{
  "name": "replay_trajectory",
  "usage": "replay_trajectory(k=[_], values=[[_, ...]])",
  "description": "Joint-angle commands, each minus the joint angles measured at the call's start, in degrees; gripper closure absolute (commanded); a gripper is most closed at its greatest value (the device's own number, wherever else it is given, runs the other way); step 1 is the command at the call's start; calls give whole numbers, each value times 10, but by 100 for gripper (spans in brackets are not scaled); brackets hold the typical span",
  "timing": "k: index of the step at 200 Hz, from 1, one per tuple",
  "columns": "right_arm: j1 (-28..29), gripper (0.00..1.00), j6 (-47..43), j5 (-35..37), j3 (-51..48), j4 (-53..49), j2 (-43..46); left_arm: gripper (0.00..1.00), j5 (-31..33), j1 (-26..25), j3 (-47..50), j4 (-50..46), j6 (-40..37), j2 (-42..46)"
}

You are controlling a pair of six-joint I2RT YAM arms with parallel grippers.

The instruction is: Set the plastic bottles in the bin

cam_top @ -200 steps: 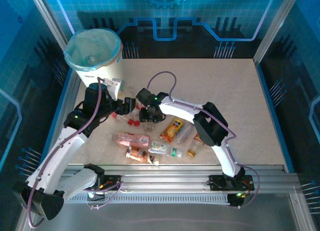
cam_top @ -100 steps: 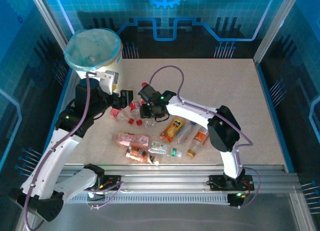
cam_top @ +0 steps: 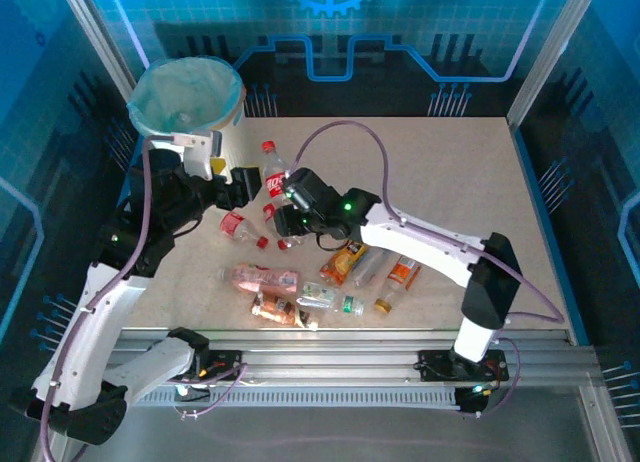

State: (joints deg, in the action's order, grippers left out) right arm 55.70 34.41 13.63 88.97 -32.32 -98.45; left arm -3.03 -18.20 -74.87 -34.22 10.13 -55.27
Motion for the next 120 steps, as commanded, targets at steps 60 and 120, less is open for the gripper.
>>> replay_trajectory(k=[60, 120], values=[[32, 50, -109, 4, -172, 180, 183, 20, -67, -4, -7, 11, 120, -9], [67, 50, -154, -12, -253, 240, 263, 34, -115, -4, 23, 60, 170, -16]])
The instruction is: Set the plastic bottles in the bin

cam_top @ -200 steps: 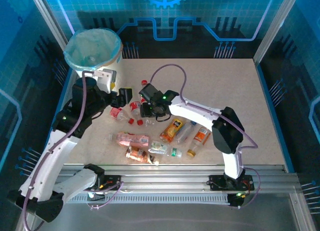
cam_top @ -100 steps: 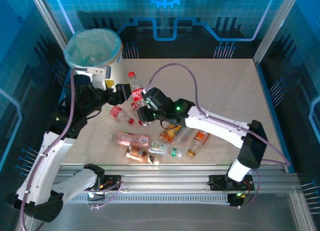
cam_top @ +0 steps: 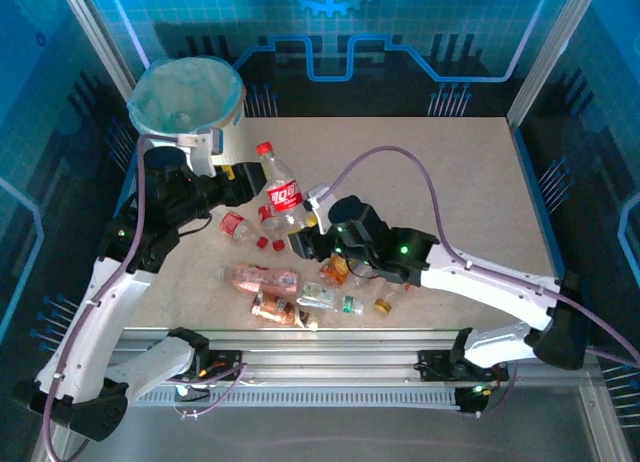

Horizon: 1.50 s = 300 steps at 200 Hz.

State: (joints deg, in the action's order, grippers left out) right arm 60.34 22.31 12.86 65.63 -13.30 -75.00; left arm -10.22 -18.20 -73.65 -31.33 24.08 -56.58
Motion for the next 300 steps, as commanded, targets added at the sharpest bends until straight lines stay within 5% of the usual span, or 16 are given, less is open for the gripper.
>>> replay_trajectory(k=[1, 73, 115, 158, 199, 244, 300], values=[[20, 50, -33, -5, -20, 49, 29, 34, -44, -4, 11, 31, 30, -3], [53, 50, -83, -33, -35, 84, 47, 53, -35, -4, 21, 39, 32, 3], [60, 49, -88, -15, -28, 69, 40, 85, -8, -4, 29, 37, 30, 19], [61, 33, -90, 10, -12, 55, 25, 100, 8, -4, 27, 29, 19, 14], [62, 12, -79, 36, 19, 39, 10, 100, 83, -4, -8, 26, -50, 0], [59, 11, -131, 92, 93, -2, -25, 100, 172, 6, -127, 19, -150, -66], [16, 11, -214, 35, 313, -87, -174, 100, 134, 131, -353, 7, -158, -213]])
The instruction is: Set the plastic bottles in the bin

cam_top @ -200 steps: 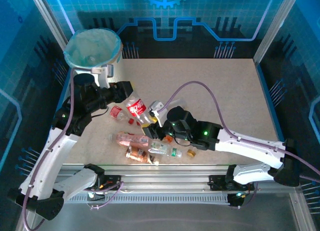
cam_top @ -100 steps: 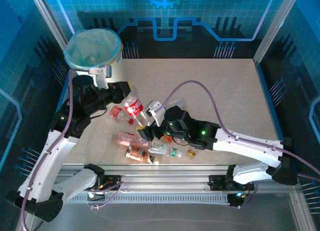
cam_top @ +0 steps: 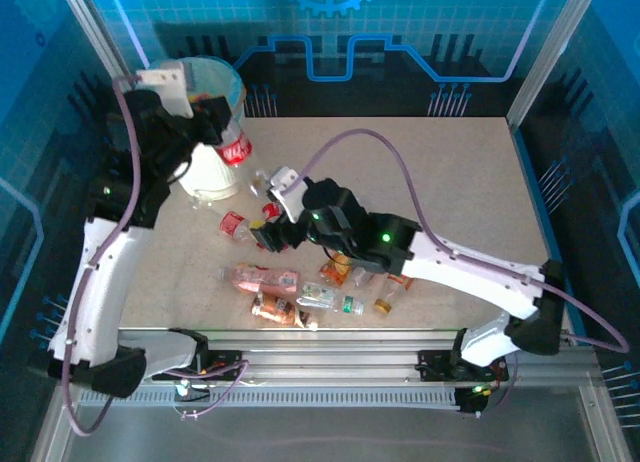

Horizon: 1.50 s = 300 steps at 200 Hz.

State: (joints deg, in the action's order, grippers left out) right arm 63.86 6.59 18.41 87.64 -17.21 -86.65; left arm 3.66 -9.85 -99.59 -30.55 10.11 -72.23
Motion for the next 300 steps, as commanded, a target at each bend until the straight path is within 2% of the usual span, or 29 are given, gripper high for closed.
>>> replay_trajectory(k=[1, 24, 53, 75, 97, 124, 183, 247, 269, 274, 285, 294, 300], values=[[-20, 11, -59, -21, 97, -49, -59, 100, -6, 50, -98, -1, -18, -60], [-35, 11, -81, -44, 200, -71, -128, 100, -9, 93, -201, 0, -16, -124], [-56, 11, -77, -89, 286, -96, -193, 100, 3, 136, -272, 27, -27, -193], [-70, 12, -73, -111, 299, -103, -217, 100, 13, 166, -287, 60, -39, -234], [-83, 12, -66, -131, 291, -107, -229, 100, 3, 201, -321, 55, -17, -275], [-108, 13, -53, -162, 278, -111, -239, 100, -5, 221, -331, 72, -12, -317], [-175, 16, -11, -226, 273, -114, -244, 100, -5, 223, -324, 80, -60, -391], [-204, 15, -12, -246, 278, -130, -268, 100, -42, 223, -234, 114, -124, -411], [-209, 15, -5, -255, 292, -133, -280, 81, -49, 223, -226, 111, -127, -417], [-210, 15, -3, -256, 300, -138, -283, 73, -49, 222, -227, 108, -126, -418], [-210, 15, 2, -258, 317, -147, -290, 49, -50, 222, -231, 103, -125, -414], [-210, 15, 5, -263, 328, -153, -294, 39, -50, 222, -233, 102, -125, -408], [-210, 15, 8, -267, 333, -155, -294, 37, -50, 222, -233, 101, -126, -404]])
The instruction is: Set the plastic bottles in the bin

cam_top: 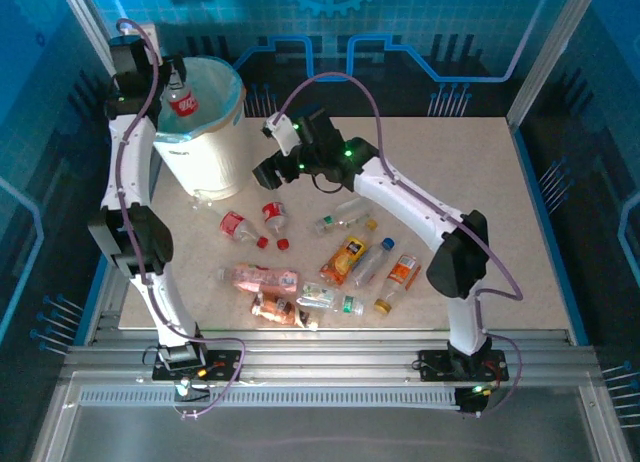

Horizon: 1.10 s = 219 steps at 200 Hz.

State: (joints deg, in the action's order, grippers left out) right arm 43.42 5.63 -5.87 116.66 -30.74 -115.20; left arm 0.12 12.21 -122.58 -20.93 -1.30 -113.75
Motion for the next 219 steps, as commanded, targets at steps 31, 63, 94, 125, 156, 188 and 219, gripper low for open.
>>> replay_trajectory(k=[31, 63, 94, 125, 156, 188, 219], values=[[-4, 15, 31, -34, 39, -24, 0, 36, -10, 2, -9, -7, -24, 38], [1, 15, 35, -23, 13, -21, 13, 36, -18, 2, 0, -26, -28, 66], [4, 15, 40, -18, -3, -21, 18, 37, -20, 2, -2, -47, -19, 83], [3, 16, 30, -16, 5, -27, 11, 38, -26, -5, -35, -86, -11, 90], [-2, 16, 28, -3, 32, -39, -7, 38, -1, -49, -47, -117, -43, 109], [-9, 16, 56, 30, 77, -80, -44, 37, 15, -111, -17, -138, -84, 148], [-9, 16, 95, 47, 129, -149, -80, 37, 12, -155, 53, -136, -79, 209]])
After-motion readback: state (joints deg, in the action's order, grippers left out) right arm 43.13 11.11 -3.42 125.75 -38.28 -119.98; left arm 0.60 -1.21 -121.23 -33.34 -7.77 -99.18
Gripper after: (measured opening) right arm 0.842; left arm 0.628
